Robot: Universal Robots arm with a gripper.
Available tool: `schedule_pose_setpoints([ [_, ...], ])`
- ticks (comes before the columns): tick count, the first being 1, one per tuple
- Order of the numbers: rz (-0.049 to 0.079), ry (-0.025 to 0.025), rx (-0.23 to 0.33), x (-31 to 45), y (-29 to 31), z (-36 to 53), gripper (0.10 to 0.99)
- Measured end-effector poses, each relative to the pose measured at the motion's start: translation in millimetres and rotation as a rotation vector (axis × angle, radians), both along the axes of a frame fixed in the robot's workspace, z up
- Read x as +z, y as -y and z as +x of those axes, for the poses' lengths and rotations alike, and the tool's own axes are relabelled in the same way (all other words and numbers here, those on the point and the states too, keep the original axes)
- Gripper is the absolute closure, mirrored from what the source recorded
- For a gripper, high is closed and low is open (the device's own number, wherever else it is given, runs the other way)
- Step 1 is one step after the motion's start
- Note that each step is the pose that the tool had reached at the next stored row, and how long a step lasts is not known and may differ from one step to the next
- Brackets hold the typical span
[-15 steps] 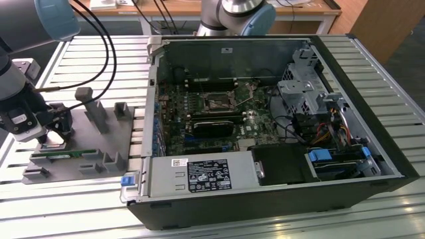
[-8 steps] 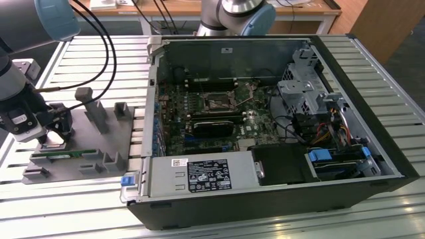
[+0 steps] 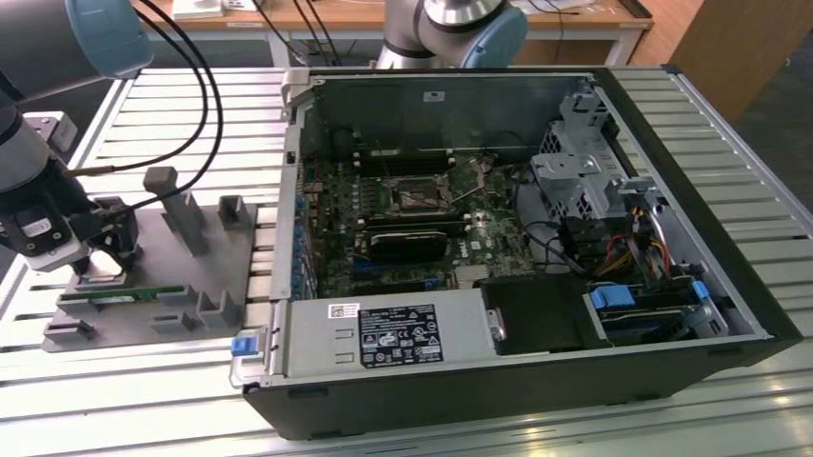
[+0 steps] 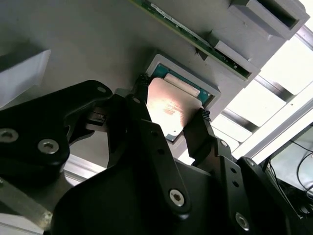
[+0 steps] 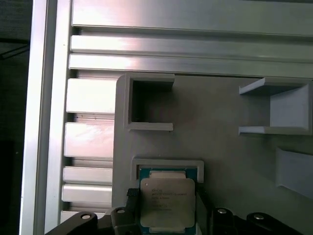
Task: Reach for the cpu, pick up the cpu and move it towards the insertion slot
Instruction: 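Pick up the cpu and move it towards the insertion slot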
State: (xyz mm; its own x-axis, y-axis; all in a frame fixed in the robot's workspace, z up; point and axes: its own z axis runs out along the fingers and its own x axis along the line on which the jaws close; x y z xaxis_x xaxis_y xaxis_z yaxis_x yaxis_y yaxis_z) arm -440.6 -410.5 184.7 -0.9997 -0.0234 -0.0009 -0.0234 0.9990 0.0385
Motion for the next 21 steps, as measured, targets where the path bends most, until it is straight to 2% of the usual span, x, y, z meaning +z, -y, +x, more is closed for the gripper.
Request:
schedule_pose_setpoints([
  [8, 0.000, -0.0002, 0.000, 8.2, 0.0, 0.0, 0.545],
  [21, 0.002, -0.0001, 0.000, 13.6, 0.2, -0.1, 0.545],
])
